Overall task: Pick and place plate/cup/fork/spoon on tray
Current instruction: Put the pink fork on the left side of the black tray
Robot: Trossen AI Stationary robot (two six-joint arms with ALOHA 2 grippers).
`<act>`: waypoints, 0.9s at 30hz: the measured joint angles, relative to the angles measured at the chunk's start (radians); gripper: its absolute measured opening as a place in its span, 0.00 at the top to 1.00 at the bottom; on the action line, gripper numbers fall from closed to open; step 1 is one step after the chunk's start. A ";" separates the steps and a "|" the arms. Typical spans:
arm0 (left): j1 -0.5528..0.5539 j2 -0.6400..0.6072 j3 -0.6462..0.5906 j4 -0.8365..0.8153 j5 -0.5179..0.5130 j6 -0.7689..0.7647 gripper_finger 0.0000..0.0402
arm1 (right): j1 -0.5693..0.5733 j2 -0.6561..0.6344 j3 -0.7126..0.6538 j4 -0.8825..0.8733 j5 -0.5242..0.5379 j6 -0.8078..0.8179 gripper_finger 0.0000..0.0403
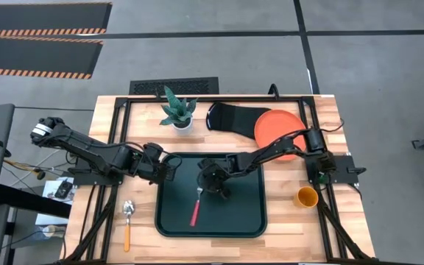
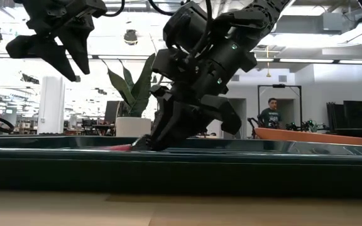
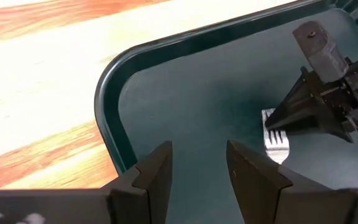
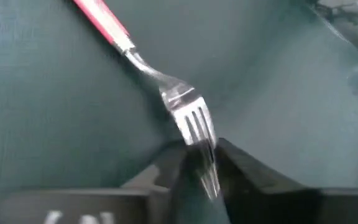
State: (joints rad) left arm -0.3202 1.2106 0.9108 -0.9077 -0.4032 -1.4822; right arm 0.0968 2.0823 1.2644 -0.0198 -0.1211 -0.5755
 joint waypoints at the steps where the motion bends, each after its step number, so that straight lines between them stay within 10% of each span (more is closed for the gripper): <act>1: 0.000 0.000 0.000 0.000 -0.001 0.000 0.66 | 0.002 0.000 0.000 -0.005 0.002 0.000 0.79; 5: 0.000 0.000 0.000 0.000 -0.004 0.001 0.66 | 0.008 -0.005 0.001 -0.023 0.014 0.001 0.96; 13: 0.000 0.000 0.000 0.000 -0.009 0.010 0.66 | -0.004 -0.077 0.066 -0.251 0.001 -0.050 0.98; 27: 0.000 -0.030 -0.001 -0.035 -0.012 0.018 0.66 | -0.024 0.175 0.790 -0.992 -0.143 -0.214 0.99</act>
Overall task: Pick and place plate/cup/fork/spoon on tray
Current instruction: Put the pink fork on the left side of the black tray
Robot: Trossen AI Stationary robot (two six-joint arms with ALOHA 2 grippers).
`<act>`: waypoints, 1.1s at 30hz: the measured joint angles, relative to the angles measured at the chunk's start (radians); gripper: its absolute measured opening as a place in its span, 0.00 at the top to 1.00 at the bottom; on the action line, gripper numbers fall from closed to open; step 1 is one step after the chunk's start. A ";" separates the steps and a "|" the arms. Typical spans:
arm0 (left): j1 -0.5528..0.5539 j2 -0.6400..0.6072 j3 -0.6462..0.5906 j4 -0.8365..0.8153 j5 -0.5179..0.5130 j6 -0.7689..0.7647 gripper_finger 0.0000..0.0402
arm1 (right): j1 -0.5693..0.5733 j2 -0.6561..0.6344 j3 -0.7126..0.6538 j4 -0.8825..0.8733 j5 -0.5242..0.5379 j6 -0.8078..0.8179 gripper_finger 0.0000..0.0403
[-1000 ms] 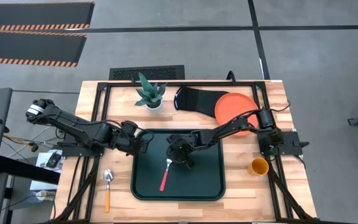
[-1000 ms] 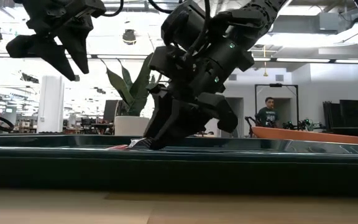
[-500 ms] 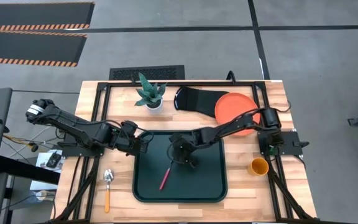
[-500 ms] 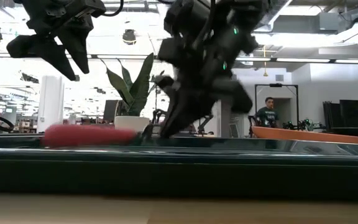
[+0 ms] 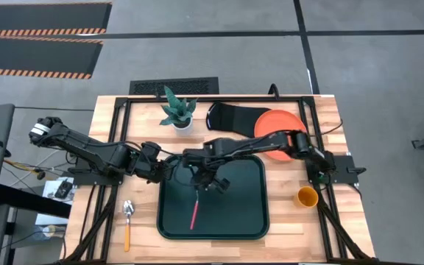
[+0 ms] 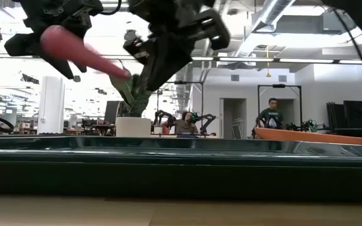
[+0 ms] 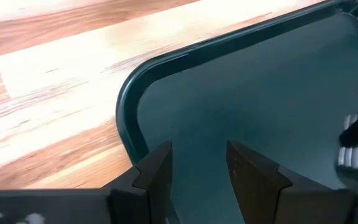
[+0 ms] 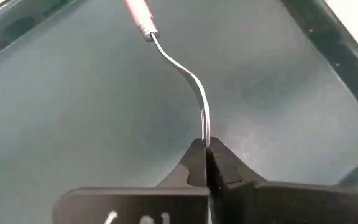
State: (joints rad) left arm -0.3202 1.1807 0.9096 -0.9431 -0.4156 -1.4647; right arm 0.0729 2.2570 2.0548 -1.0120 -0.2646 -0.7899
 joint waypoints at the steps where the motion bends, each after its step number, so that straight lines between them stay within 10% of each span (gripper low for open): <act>1: 0.000 -0.001 0.000 0.001 0.000 0.000 0.66 | 0.003 0.029 0.027 -0.013 0.001 0.000 0.99; 19: -0.001 -0.004 0.000 -0.121 0.031 0.003 0.66 | 0.021 0.234 0.137 -0.026 0.053 0.028 0.95; 33: -0.001 -0.004 0.000 -0.135 0.010 0.025 0.66 | 0.015 0.211 0.134 0.127 0.080 0.165 0.48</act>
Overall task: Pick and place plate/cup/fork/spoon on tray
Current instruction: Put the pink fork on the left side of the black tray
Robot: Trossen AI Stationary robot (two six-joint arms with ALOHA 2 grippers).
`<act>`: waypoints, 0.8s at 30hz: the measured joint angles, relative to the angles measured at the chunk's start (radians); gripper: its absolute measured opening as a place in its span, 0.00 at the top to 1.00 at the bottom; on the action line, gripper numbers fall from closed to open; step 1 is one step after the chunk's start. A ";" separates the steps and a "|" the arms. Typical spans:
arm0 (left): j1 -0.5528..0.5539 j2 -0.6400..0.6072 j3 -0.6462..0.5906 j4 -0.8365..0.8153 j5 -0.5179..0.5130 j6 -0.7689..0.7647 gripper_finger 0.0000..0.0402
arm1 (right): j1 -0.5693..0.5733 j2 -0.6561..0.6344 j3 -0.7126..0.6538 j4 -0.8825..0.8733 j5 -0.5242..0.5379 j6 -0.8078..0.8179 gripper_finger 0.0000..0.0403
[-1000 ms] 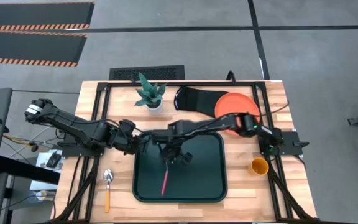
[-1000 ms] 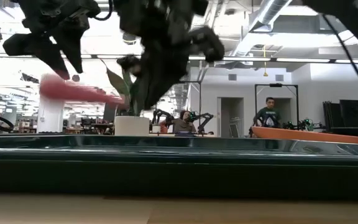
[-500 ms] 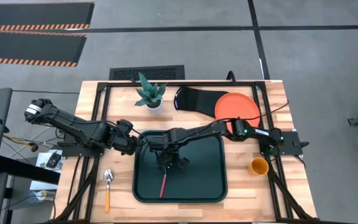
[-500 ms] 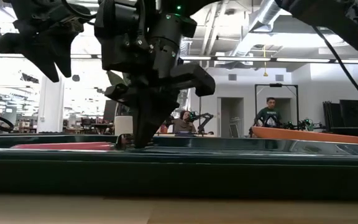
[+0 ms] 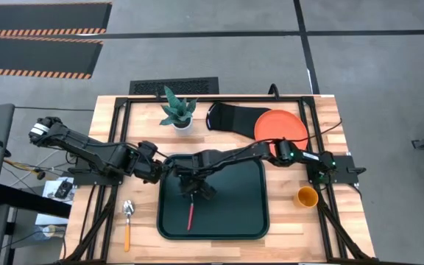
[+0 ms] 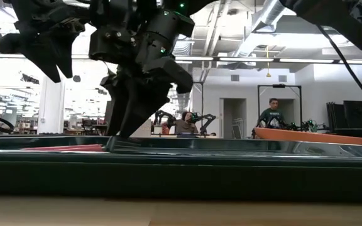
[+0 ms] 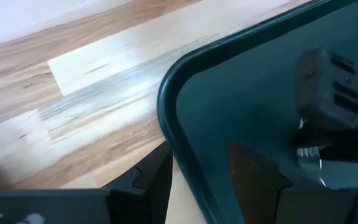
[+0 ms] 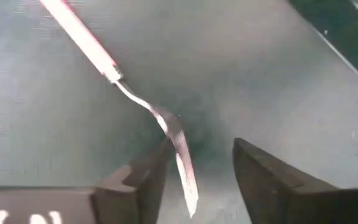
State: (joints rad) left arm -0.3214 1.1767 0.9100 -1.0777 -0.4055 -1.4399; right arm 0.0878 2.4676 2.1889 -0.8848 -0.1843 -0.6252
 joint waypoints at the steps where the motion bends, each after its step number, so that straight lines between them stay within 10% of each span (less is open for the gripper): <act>1: 0.000 0.000 0.000 -0.008 -0.001 0.000 0.66 | -0.003 -0.004 -0.001 0.006 0.000 0.017 0.45; 16: -0.027 -0.034 0.000 -0.158 -0.024 -0.034 0.66 | -0.040 -0.074 0.000 -0.043 -0.054 0.191 0.51; 24: -0.101 -0.119 -0.081 -0.167 -0.052 -0.133 0.78 | -0.056 -0.146 -0.001 -0.096 -0.165 0.236 0.74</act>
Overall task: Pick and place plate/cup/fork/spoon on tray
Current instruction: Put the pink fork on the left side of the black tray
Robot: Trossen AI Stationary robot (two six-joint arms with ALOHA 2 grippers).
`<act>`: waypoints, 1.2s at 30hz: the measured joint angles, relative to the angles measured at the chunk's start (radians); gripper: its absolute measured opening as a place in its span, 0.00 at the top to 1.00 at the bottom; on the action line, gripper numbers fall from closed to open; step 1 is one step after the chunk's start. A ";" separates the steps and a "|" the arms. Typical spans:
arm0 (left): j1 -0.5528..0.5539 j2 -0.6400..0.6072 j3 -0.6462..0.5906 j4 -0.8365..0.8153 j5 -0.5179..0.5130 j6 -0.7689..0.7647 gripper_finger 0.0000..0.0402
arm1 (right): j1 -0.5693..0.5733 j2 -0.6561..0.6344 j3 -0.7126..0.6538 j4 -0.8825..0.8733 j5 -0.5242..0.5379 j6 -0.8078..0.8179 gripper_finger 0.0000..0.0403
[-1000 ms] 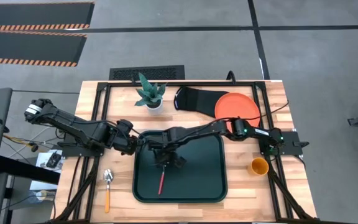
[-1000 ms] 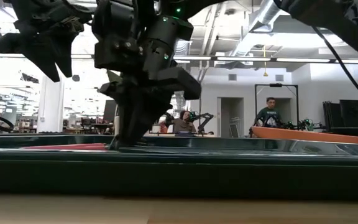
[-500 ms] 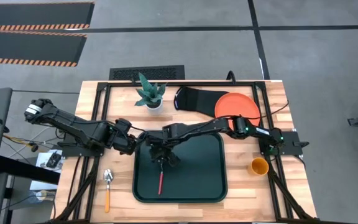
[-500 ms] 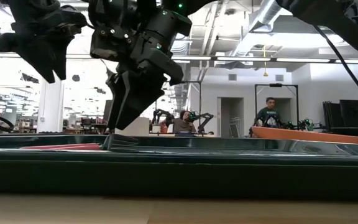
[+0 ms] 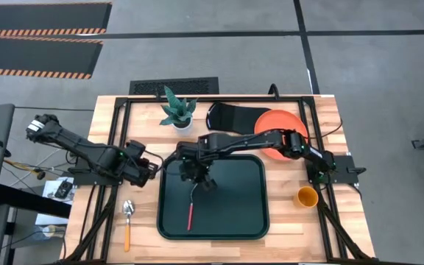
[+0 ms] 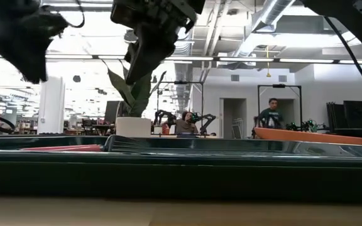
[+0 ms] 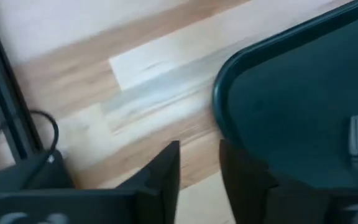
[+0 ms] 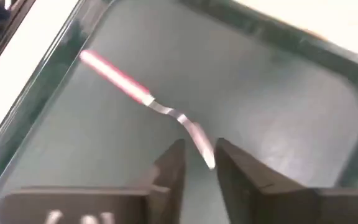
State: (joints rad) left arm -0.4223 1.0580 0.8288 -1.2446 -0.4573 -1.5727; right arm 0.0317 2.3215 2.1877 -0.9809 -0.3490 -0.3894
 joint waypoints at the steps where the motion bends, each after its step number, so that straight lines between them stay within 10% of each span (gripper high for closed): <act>1: -0.016 -0.010 -0.027 0.011 0.004 -0.036 0.82 | 0.001 0.002 -0.001 -0.005 -0.017 -0.001 0.79; 6: -0.096 -0.040 -0.159 0.205 0.034 -0.132 0.98 | 0.016 0.004 -0.001 0.009 -0.071 -0.004 0.97; 36: -0.174 0.099 -0.278 0.509 0.087 -0.231 1.00 | 0.037 0.007 -0.305 0.370 -0.034 0.104 0.99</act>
State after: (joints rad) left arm -0.5961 1.1572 0.5512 -0.7357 -0.3702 -1.8038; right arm 0.0689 2.3287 1.8823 -0.6111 -0.3832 -0.2852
